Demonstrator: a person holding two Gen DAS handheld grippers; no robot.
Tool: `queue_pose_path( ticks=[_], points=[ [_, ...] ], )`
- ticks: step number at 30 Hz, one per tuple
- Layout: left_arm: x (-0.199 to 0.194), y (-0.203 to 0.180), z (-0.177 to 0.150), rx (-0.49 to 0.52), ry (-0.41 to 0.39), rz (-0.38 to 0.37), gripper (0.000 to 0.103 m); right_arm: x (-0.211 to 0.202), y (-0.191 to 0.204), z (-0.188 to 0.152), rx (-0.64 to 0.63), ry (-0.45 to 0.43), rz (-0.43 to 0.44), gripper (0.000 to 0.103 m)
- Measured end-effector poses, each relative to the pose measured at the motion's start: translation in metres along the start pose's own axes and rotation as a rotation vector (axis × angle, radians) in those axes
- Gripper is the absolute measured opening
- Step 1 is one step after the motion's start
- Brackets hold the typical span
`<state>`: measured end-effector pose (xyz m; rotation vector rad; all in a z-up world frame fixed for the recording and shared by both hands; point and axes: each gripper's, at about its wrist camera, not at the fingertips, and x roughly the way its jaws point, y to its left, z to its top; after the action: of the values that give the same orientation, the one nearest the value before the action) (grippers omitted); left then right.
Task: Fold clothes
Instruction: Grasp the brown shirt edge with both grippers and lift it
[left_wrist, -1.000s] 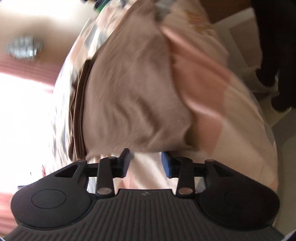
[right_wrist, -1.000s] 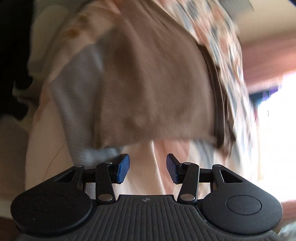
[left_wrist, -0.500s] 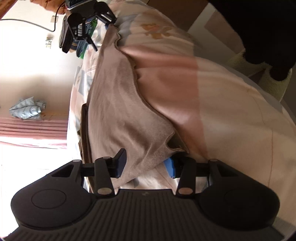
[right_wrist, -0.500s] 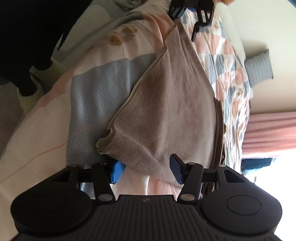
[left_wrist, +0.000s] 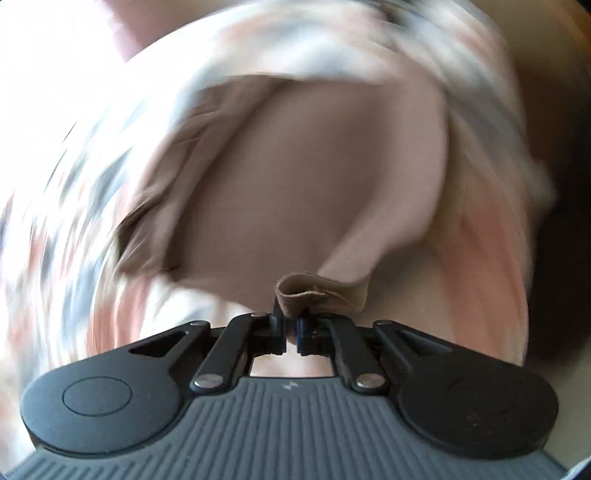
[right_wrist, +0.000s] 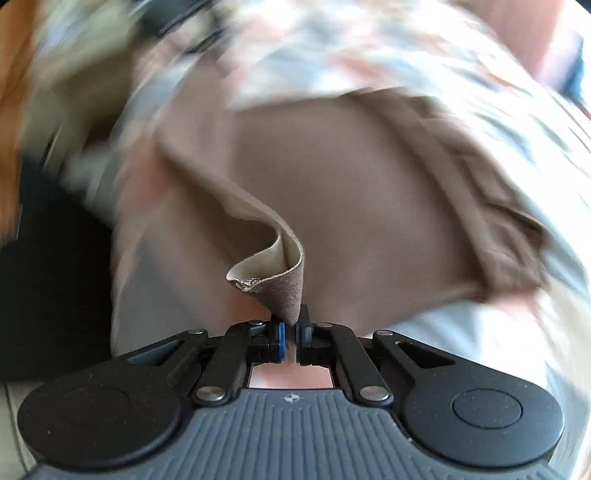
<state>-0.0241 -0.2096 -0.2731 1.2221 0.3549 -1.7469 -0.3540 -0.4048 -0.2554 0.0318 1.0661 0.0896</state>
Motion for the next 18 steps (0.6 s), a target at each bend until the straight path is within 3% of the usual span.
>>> queue_pose_path(
  ticks=[4,8,10,13,16,18],
  points=[
    [0.018,0.101,0.03,-0.369,-0.089,0.069,0.002,-0.01,-0.099,0.024,0.294,-0.107,-0.028,0.003],
    [0.063,0.184,0.042,-0.602,-0.145,0.045,0.002,0.01,-0.18,0.031,0.487,-0.157,-0.067,0.003],
    [0.094,0.209,0.042,-0.664,-0.128,0.041,0.002,0.027,-0.218,0.028,0.599,-0.167,-0.068,0.003],
    [0.146,0.236,0.029,-0.804,-0.062,-0.036,0.003,0.06,-0.261,0.021,0.766,-0.157,-0.024,0.007],
    [0.175,0.254,0.006,-0.988,-0.054,-0.135,0.007,0.079,-0.268,0.015,0.834,-0.155,-0.02,0.019],
    [0.18,0.254,-0.002,-1.056,-0.074,-0.142,0.016,0.082,-0.267,0.01,0.852,-0.178,-0.037,0.027]
  ],
)
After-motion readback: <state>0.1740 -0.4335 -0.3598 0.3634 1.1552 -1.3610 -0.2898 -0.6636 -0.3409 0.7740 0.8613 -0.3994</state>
